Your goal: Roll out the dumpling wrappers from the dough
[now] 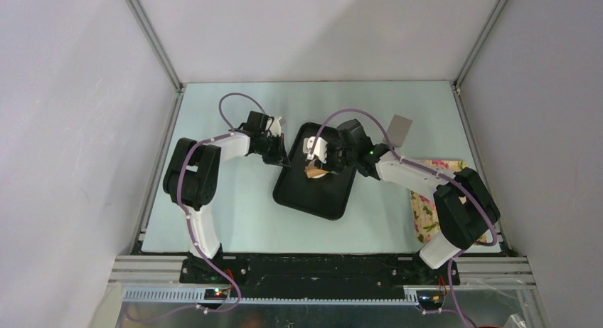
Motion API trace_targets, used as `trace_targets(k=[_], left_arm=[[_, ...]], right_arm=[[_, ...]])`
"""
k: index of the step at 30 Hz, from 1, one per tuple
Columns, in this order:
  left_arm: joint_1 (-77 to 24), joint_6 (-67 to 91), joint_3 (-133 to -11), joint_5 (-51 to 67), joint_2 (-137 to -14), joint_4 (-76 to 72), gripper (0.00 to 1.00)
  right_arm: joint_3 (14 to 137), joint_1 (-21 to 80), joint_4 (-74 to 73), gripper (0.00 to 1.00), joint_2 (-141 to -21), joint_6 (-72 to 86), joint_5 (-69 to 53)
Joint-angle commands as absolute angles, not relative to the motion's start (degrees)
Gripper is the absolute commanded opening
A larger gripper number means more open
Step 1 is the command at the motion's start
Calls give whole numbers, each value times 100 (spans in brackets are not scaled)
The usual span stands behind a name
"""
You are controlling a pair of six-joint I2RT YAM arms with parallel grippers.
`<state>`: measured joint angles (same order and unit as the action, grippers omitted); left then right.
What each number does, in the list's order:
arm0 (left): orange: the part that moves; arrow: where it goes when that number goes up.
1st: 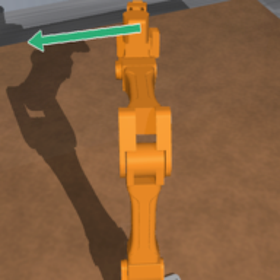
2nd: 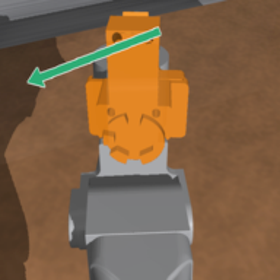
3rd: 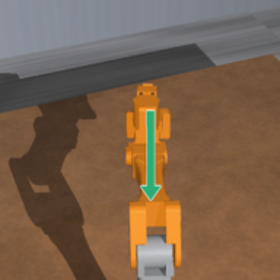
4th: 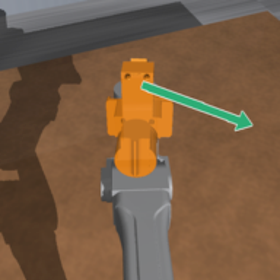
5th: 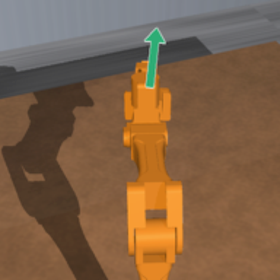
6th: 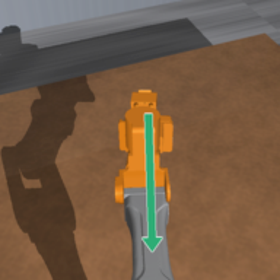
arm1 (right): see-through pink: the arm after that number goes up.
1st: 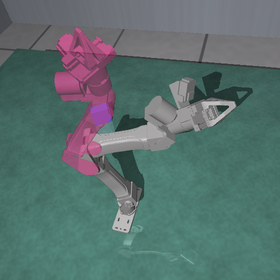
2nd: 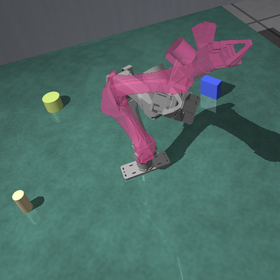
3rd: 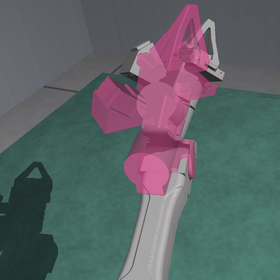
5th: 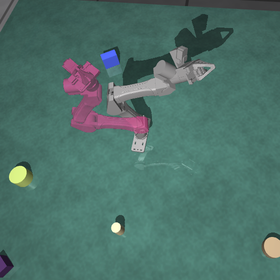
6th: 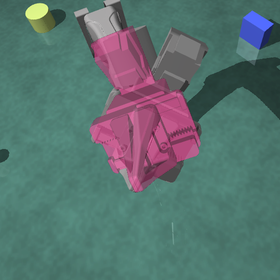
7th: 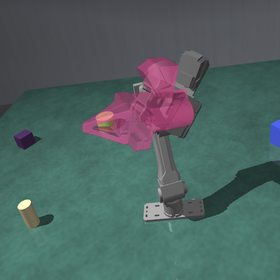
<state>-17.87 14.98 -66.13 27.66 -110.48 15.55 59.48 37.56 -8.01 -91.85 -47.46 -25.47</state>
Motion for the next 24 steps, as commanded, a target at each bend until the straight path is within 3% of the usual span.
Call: trace_targets(k=[1,18,24], left_arm=[[-1794,1392,-6465,2625,-11307,2119,0],[-1744,1422,-6451,2688,-11302,2116,0],[-1734,1424,-6451,2698,-11303,2118,0]], right_arm=[[5658,3854,-2323,0,-9364,-4617,-2583],[5660,3829,-2730,0,-9260,-4459,-2777],[5852,3855,-2905,0,-8680,-4549,-2794]])
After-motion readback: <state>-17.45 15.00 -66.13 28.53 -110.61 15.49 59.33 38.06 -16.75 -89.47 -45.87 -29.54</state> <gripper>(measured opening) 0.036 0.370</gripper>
